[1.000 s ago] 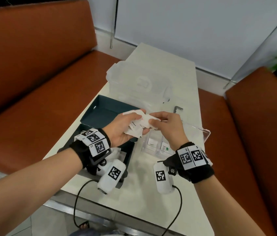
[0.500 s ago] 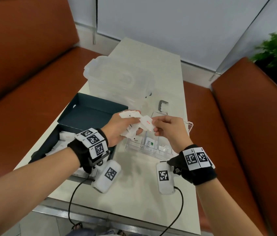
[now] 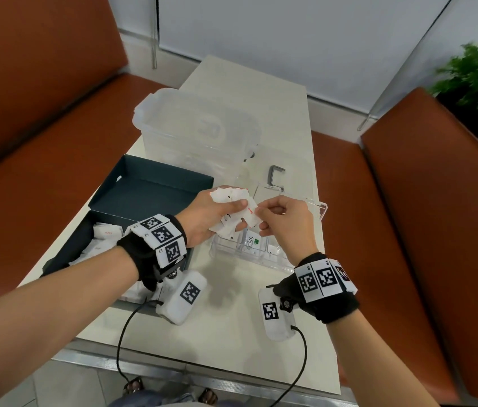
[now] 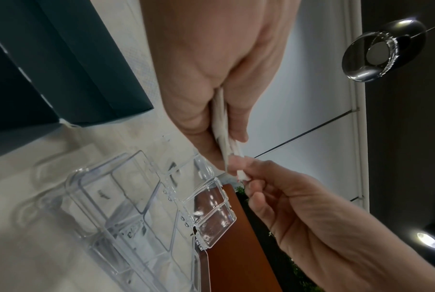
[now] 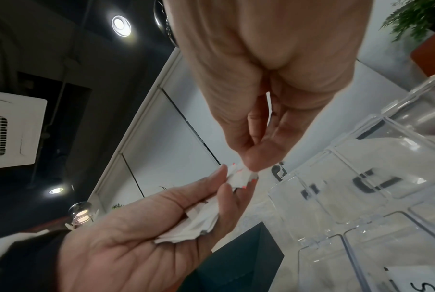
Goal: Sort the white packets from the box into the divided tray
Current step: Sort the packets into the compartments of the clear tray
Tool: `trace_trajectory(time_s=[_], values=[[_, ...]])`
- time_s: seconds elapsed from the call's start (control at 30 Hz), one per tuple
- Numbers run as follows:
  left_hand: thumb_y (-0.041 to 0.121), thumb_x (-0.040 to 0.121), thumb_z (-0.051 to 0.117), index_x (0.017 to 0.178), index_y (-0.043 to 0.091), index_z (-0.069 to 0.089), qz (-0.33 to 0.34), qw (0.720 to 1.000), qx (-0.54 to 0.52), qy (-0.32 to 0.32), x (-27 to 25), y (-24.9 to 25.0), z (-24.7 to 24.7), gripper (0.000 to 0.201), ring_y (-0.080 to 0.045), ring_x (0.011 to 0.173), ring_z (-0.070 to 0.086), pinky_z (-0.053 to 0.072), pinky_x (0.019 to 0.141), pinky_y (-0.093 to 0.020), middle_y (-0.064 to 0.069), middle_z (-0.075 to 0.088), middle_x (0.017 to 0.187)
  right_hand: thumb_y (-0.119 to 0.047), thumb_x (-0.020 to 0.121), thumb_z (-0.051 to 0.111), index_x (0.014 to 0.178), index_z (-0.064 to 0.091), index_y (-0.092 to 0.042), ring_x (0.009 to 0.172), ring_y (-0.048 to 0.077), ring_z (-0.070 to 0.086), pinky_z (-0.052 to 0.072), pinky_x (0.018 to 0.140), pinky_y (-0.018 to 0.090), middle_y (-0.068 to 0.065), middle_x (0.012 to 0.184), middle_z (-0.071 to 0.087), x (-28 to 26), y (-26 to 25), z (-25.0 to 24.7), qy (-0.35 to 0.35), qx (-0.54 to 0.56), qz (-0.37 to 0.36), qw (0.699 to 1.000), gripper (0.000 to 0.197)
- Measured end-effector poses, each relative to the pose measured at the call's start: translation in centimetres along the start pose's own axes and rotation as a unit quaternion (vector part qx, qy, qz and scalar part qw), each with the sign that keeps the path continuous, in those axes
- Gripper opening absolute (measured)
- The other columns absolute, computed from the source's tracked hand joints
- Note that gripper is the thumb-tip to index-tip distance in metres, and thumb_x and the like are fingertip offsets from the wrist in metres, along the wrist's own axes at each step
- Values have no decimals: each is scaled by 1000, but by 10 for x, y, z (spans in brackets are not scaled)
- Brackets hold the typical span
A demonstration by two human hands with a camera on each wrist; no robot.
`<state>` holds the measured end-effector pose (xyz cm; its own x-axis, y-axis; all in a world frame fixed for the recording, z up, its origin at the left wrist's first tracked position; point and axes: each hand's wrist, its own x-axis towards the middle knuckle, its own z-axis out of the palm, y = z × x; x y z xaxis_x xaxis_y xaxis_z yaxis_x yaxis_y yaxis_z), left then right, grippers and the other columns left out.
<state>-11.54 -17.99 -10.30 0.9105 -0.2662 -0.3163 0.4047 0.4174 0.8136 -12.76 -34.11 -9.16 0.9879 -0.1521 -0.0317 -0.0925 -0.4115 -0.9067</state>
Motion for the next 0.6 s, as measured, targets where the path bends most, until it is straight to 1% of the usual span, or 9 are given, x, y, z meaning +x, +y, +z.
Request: trace_trajectory(time_s=[0.07,0.1,0.17,0.2,0.27,0.37,0.47,0.53,0.6], values=[[-5,87,63,116,3,61,5,1000,15,2,1,1,0,30,-27,84,67,59,56,-32,-18,65,104,-12,84,69,90,69,-12,55,11,65,58,55,26,6,75,69,0,0,0,-11,-4,8,1000,6],[-4,87,64,115,4,62,8,1000,24,2,1,2,-1,29,-26,82,67,58,55,-31,-18,65,103,-12,84,69,91,69,-12,56,11,65,57,54,25,7,77,69,1,0,-1,-23,2,17,1000,7],[-2,87,65,112,5,63,9,999,37,2,0,3,-2,26,-25,77,69,56,54,-29,-18,67,101,-9,85,69,85,71,-10,55,12,64,54,54,23,7,72,70,1,0,-4,-47,21,30,998,2],[1,88,65,112,5,63,8,999,38,2,0,4,-3,25,-25,77,70,56,54,-29,-18,68,102,-7,85,68,82,71,-9,54,12,63,54,54,23,8,69,69,2,0,-6,-48,30,35,998,4],[3,88,66,114,5,62,2,1000,28,-2,-1,5,-6,26,-28,80,71,56,55,-29,-19,69,105,-4,85,67,81,70,-7,53,12,62,55,55,24,9,67,66,3,1,-9,-33,56,52,997,6],[-1,88,65,113,4,61,2,1000,20,-17,-2,3,-7,26,-33,77,70,55,54,-30,-22,69,102,-1,86,65,82,67,-3,56,16,62,55,55,24,11,69,64,3,3,-8,-18,125,83,989,5],[-3,87,65,112,2,60,20,999,32,-21,-3,0,-5,26,-28,66,67,52,52,-29,-21,68,95,1,86,65,86,67,2,57,19,64,55,57,25,15,69,65,0,4,-4,-27,168,100,980,2],[-5,85,66,113,2,60,26,999,40,-5,-1,-1,-3,29,-24,64,66,53,52,-29,-20,66,95,1,87,64,87,66,3,57,20,65,55,56,25,15,68,65,-2,4,-2,-36,175,106,978,3],[-5,84,67,114,2,61,27,999,46,6,0,-1,-2,31,-24,64,65,52,53,-30,-21,65,97,1,88,62,86,66,3,57,20,66,54,54,25,14,67,65,-3,4,-2,-42,183,109,976,4]])
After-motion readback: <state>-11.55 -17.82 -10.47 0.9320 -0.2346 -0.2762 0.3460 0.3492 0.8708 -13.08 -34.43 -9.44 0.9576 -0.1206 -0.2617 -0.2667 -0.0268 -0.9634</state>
